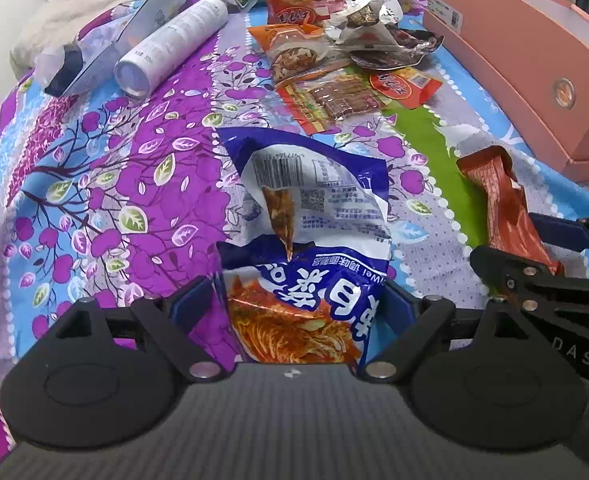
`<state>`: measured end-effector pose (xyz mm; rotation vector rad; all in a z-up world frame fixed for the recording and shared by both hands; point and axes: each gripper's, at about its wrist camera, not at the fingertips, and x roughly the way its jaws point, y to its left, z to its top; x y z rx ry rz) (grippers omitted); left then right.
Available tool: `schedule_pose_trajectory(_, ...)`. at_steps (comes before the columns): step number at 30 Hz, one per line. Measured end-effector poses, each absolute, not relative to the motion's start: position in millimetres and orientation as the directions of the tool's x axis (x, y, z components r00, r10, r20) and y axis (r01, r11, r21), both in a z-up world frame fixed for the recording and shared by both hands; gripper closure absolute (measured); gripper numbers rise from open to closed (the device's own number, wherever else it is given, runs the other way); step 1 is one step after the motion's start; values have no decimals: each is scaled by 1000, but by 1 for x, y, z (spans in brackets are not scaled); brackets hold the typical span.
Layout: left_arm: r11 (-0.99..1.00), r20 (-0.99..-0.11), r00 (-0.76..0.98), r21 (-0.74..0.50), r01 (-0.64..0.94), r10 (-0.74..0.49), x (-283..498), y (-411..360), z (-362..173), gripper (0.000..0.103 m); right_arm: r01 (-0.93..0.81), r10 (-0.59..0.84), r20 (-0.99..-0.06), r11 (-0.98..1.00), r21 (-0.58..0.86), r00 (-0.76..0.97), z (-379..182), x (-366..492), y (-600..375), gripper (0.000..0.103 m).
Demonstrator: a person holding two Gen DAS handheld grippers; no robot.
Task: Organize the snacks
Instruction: 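Pull both held bags out of the pile onto the open sheet, then carry noodle bag in left gripper while right gripper carries orange-red bag over pink box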
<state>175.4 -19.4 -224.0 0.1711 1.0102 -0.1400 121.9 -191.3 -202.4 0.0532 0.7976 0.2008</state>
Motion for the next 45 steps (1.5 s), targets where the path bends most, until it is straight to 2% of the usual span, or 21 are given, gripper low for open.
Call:
schedule_pose_trajectory(5,974,-838,543,68,217,-62,170,-23,-220,24,-180,202,-707,978,106,678,-200,122,-189,49)
schedule_pose_trajectory(9,972,-826,556,46,232,-94,164,-25,-214,26,-177,211,-708,977,122,674,-199,122,-192,51)
schedule_pose_trajectory(12,973,-813,572,33,228,-107,161,-25,-207,27,-173,209,-707,977,124,675,-196,121,-193,55)
schedule_pose_trajectory(22,984,-779,611,-46,171,-142,156,-16,-180,28,-147,202,-690,979,139,695,-181,117,-200,56)
schedule_pose_trajectory(32,985,-738,652,-122,124,-174,146,-12,-137,28,-127,201,-637,979,160,745,-134,107,-213,56)
schedule_pose_trajectory(45,974,-686,692,-149,170,-226,142,-27,-97,28,-114,189,-560,979,167,807,-89,98,-227,56)
